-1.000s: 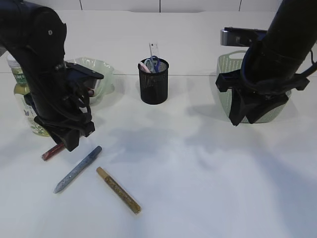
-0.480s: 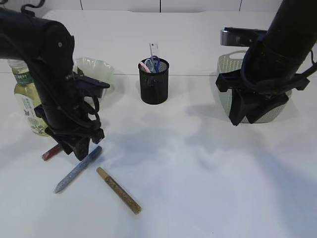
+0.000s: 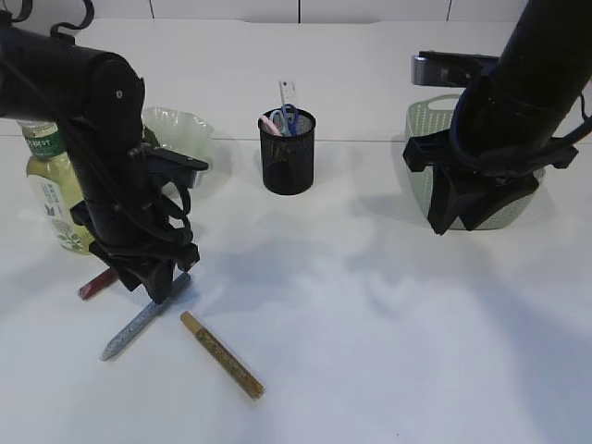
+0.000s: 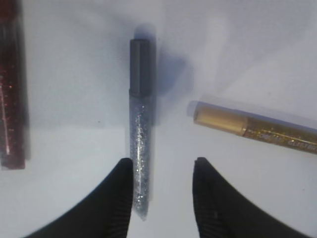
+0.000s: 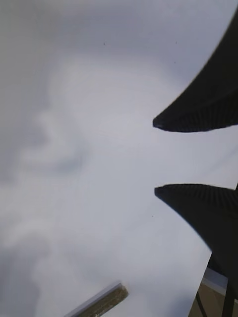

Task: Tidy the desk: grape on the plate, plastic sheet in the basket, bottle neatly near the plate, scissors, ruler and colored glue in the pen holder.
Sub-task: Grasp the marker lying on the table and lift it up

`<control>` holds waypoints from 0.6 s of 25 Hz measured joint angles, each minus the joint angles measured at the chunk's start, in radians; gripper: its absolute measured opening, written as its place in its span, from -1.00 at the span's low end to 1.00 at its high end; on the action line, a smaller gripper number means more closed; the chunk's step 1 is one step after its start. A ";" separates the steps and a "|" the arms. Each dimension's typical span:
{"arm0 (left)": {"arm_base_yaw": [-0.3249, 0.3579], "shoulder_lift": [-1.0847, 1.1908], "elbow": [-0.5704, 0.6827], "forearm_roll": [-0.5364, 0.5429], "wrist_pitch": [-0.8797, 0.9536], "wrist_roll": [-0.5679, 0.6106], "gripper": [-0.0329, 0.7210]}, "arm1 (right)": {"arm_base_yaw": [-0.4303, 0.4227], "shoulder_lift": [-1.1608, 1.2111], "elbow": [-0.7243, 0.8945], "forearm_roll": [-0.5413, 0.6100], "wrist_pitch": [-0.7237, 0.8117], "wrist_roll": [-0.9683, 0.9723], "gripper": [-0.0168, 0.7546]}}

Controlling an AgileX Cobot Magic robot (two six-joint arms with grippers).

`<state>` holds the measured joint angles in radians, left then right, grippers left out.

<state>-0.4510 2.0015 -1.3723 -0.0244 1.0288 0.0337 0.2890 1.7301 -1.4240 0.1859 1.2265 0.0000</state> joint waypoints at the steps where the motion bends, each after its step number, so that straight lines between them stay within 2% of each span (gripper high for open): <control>1: 0.006 0.000 0.000 0.000 -0.002 0.000 -0.11 | 0.000 0.000 0.000 0.000 0.000 0.000 -0.20; 7: 0.036 0.000 0.000 0.000 0.000 0.000 -0.12 | 0.000 0.000 0.000 0.000 0.000 0.000 -0.20; 15: 0.038 0.000 0.046 0.001 0.004 0.001 -0.12 | 0.000 -0.002 0.000 0.000 0.000 0.000 -0.20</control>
<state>-0.4130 2.0015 -1.3261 -0.0238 1.0331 0.0344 0.2890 1.7283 -1.4240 0.1859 1.2265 0.0000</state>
